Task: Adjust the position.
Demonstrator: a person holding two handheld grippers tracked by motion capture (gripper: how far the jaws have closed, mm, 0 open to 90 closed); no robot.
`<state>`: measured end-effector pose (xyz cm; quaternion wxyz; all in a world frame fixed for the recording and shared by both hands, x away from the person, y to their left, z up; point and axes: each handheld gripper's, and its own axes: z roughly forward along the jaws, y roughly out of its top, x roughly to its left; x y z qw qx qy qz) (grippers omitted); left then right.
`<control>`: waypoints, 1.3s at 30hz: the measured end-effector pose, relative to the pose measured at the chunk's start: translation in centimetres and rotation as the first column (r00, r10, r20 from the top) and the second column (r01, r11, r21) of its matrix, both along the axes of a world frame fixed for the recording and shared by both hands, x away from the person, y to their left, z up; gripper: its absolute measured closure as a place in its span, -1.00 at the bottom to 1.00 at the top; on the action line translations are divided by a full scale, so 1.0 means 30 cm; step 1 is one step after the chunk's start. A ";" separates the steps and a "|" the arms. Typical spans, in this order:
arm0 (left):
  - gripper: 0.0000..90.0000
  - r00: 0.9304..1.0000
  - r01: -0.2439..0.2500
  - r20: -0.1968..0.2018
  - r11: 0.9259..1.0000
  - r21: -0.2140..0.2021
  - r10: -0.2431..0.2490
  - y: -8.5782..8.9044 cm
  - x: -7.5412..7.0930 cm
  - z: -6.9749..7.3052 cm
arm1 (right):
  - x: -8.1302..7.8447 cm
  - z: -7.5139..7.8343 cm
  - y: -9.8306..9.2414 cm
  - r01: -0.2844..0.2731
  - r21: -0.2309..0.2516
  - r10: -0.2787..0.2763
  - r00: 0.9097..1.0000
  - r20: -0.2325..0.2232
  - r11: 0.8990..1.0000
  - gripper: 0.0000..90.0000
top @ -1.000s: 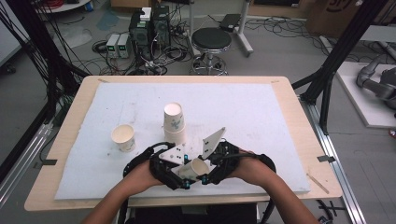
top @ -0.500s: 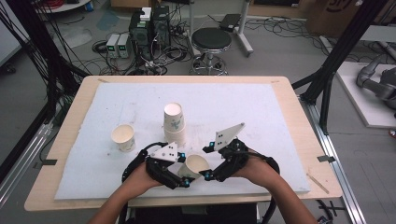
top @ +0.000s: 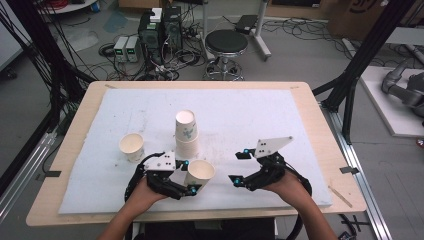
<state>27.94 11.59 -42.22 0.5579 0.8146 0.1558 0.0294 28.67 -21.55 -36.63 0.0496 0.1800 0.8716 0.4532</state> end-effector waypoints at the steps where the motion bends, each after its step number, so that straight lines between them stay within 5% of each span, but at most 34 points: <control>1: -0.30 1.000 -0.010 0.002 1.000 -0.019 0.010 0.009 0.001 -0.002 | -0.005 -0.008 -0.013 0.019 0.007 -0.019 1.000 0.018 1.000 -0.51; 9: -0.30 0.997 -0.070 0.038 0.993 -0.094 0.074 0.058 -0.005 0.005 | -0.036 -0.090 -0.126 0.189 0.089 -0.194 0.980 0.047 0.978 -0.51; 20: -0.32 0.985 -0.137 0.086 0.980 -0.147 0.151 0.077 -0.034 0.006 | -0.065 -0.161 -0.233 0.330 0.092 -0.338 0.938 0.079 0.939 -0.51; 29: -0.33 0.971 -0.187 0.114 0.966 -0.180 0.210 0.097 -0.042 0.006 | -0.072 -0.167 -0.252 0.362 0.125 -0.374 0.923 0.094 0.924 -0.51; 39: -0.33 0.971 -0.185 0.120 0.965 -0.184 0.208 0.091 -0.041 0.001 | -0.075 -0.166 -0.260 0.389 0.160 -0.407 0.908 0.101 0.907 -0.51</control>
